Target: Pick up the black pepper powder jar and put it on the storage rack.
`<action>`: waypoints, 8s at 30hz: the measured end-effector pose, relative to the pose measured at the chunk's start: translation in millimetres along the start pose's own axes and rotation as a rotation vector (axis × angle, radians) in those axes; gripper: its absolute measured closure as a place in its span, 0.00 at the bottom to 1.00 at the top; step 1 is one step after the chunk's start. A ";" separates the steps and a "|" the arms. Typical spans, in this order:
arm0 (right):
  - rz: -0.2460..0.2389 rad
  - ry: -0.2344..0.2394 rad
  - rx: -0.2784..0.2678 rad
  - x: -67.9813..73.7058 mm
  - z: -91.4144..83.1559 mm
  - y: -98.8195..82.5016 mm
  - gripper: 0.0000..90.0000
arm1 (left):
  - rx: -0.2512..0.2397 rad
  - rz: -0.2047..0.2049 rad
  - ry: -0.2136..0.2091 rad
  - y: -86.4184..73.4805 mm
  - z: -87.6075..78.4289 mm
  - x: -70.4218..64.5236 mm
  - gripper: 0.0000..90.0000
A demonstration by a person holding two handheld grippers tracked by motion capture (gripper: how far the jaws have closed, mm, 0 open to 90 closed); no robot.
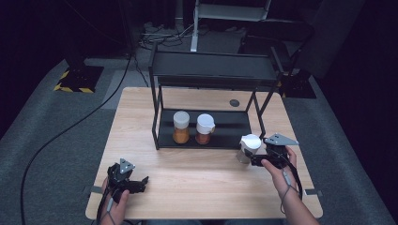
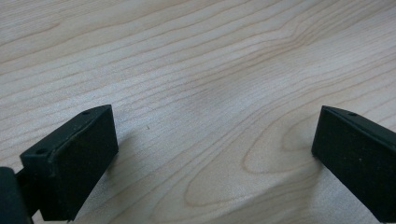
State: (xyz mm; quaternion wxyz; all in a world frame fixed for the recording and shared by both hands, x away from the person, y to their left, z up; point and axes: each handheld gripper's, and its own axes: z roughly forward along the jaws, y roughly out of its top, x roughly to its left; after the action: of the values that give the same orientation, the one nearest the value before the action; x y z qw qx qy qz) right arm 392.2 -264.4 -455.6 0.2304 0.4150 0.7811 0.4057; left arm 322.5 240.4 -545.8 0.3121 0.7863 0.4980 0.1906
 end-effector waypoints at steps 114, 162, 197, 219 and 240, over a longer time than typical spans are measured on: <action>-0.058 0.058 0.031 21.3 17.6 104.8 0.34 | 0.000 -0.002 0.001 0.2 0.2 0.2 0.00; -0.020 0.046 0.087 20.2 90.0 84.5 0.34 | 0.000 0.001 0.003 0.3 0.3 0.5 0.00; -0.007 0.025 0.096 16.6 94.0 79.5 0.21 | 0.000 0.001 0.003 0.2 0.4 0.4 0.00; -0.010 0.053 -0.008 16.4 22.0 90.7 0.15 | -0.001 0.002 0.003 0.4 0.5 0.6 0.00; 0.006 0.092 -0.046 16.8 -23.0 63.8 0.14 | -0.001 0.001 0.003 0.4 0.6 0.5 0.00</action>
State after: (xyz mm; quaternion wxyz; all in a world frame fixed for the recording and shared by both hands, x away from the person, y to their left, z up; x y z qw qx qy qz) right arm 396.4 -239.7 -390.4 0.2026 0.3929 0.7800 0.4430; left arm 323.3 240.6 -546.0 0.3117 0.7861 0.4981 0.1920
